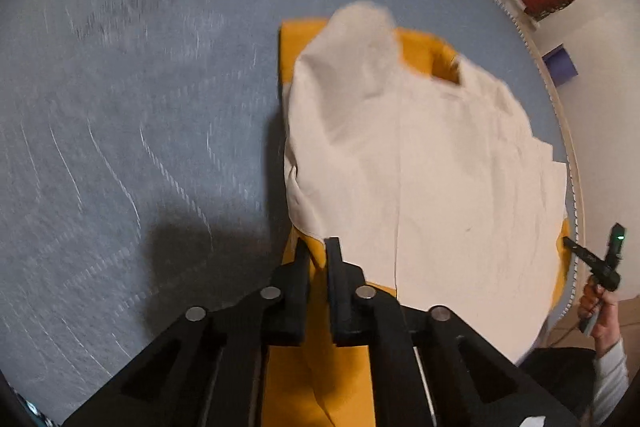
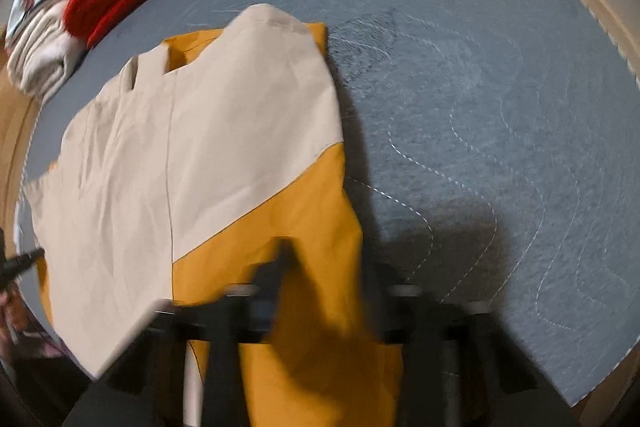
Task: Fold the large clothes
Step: 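Lay the hem over the jacket body with both grippers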
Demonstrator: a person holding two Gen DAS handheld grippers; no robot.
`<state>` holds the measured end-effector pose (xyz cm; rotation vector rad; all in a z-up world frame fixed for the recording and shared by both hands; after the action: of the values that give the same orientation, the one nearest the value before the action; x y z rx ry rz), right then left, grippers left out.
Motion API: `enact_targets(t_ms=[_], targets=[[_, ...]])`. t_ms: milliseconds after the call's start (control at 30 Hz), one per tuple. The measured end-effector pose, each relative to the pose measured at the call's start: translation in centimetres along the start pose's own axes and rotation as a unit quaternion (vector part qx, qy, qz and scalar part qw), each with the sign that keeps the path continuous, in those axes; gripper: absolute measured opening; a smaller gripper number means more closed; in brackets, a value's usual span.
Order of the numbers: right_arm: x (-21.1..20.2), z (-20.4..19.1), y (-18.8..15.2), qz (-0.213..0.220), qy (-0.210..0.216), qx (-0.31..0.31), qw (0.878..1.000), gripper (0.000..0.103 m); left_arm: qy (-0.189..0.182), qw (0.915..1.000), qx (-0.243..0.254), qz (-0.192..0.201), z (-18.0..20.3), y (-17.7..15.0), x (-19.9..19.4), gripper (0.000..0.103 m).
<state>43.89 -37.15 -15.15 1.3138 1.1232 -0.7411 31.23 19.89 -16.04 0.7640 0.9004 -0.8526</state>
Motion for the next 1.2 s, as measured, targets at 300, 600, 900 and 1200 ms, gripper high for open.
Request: enact_targets(t_ms=[300,600,900,1200], targets=[[-8.7,-2.1,5.8,0.208,-0.046,-0.007,0.977,0.005,-0.025,0.9875,-0.011,0.155,2.3,5.0,-6.0,0.003],[-2.2,-1.9,7.8,0.133,-0.088,0.008,0.987,0.005,0.054,0.9941,-0.032,0.088,0.3,6.1,1.1,0.003],[-0.7,-1.8,9.2,0.137,-0.12,0.007,0.983,0.004,0.061,0.9915,-0.026,0.112,0.9,7.9,2.0,0.003],[3.0,-0.1,6.0,0.031,-0.12,0.027,0.992,0.028,0.055,0.9949,-0.05,0.068,0.1,6.8,1.9,0.024]])
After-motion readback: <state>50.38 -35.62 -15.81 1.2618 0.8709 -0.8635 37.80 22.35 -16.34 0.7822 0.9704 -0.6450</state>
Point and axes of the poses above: each gripper's, at about its wrist camera, not at the fingertips, and x roughly the way its jaws point, z to its right, y to its top, the point moved 10 cm from there along x, roughly the way its jaws point, and after that the axes turned 9 degrees about -x, right-handed, at the moved point
